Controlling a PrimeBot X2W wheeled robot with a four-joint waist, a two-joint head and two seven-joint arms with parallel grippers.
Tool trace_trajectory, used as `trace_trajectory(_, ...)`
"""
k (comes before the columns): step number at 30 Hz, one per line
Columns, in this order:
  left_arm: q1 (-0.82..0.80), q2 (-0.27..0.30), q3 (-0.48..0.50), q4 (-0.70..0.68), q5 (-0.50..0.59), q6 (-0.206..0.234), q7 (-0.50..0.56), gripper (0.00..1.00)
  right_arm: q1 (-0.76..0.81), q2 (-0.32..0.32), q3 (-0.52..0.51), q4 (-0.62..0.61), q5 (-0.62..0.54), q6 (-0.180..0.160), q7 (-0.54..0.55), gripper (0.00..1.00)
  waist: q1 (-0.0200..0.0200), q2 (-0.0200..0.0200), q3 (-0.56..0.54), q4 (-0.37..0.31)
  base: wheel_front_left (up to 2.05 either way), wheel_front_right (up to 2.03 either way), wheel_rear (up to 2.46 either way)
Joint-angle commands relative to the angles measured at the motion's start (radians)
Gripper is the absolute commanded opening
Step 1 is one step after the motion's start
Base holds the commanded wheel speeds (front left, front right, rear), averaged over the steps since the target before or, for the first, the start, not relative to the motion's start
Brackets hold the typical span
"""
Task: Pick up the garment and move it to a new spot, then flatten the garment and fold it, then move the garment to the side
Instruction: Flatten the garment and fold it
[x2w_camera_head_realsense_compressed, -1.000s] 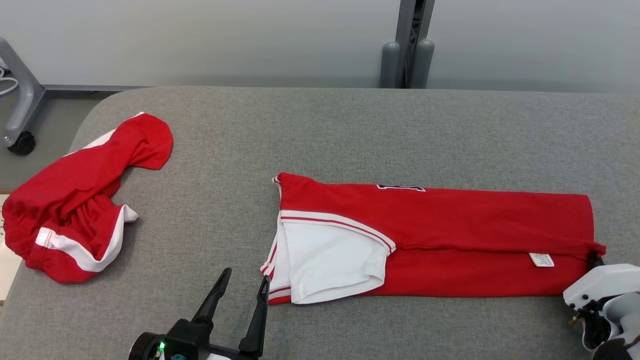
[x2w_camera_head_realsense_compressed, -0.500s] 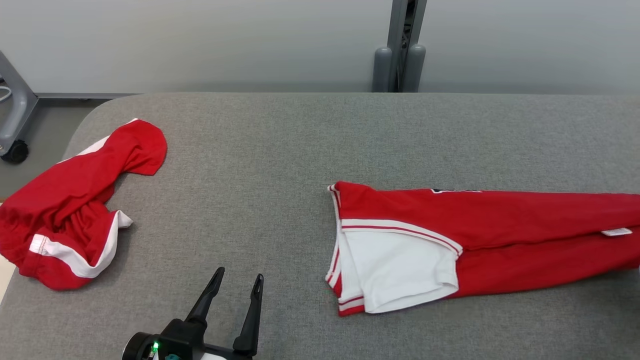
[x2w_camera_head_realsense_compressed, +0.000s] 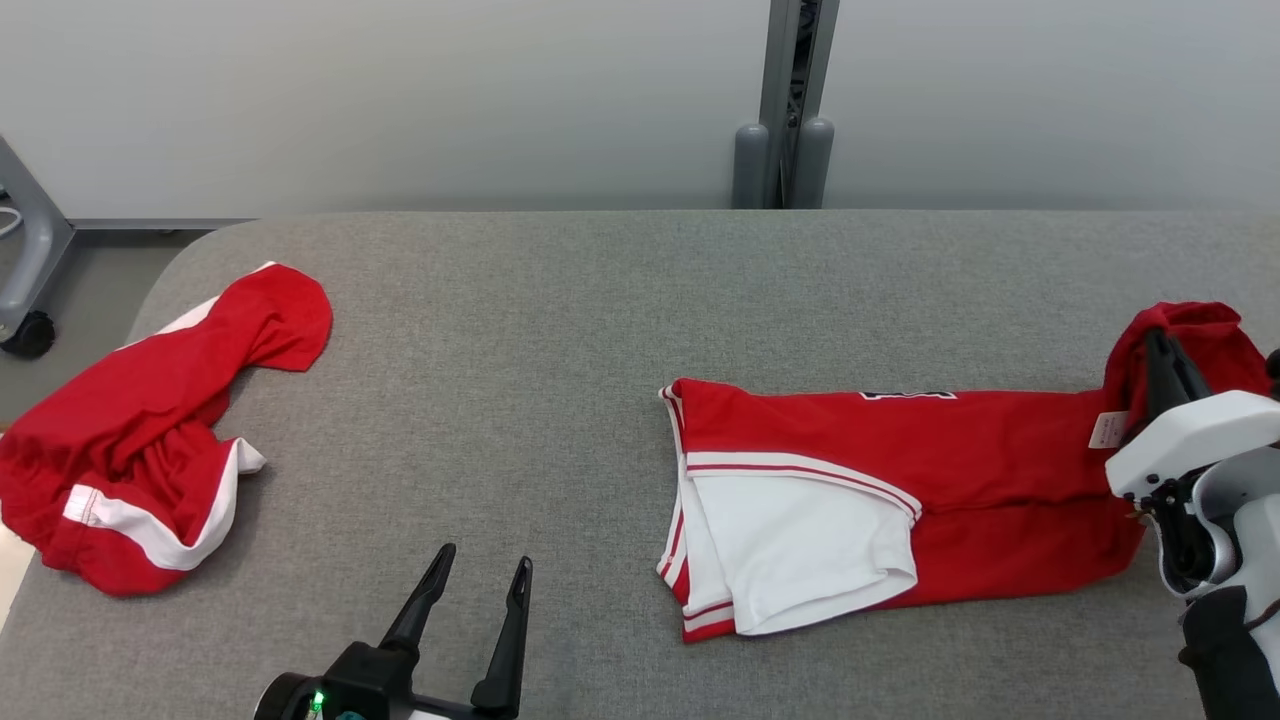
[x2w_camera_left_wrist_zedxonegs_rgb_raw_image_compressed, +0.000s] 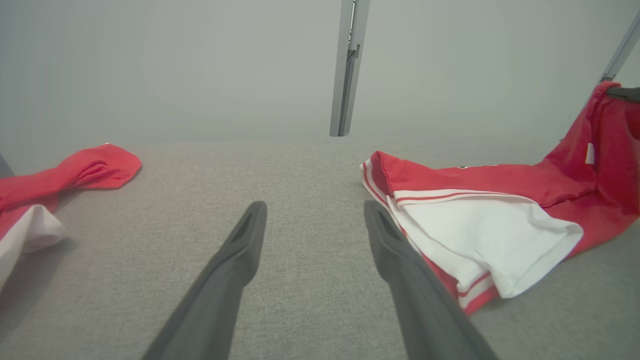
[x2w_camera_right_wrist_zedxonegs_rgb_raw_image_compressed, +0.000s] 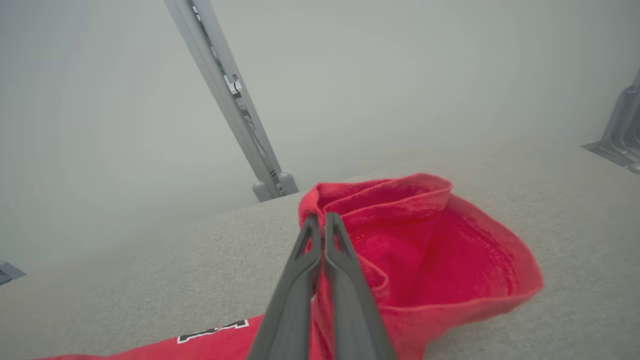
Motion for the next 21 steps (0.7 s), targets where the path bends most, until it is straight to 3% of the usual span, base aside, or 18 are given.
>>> trace_trajectory(1, 0.003, 0.0, 0.001, 0.002, -0.003, -0.004, -0.004, 1.0, 0.029, -0.001, 0.023, -0.044, 0.019, 0.0, 0.014, 0.0, 0.0, 0.0, -0.01, 0.009, 0.0, 0.0, 0.0)
trace_trajectory(13, 0.014, -0.003, 0.009, 0.015, -0.007, -0.015, -0.004, 1.0, 0.28, 0.071, 0.155, -0.561, 0.068, 0.0, 0.225, 0.0, 0.0, 0.0, -0.045, 0.096, 0.0, 0.0, 0.0)
trace_trajectory(21, 0.009, -0.009, -0.002, 0.031, -0.017, -0.023, -0.004, 1.0, 0.367, 0.129, 0.201, -0.69, 0.033, 0.0, 0.351, 0.0, 0.0, 0.0, -0.052, 0.165, 0.0, 0.0, 0.0)
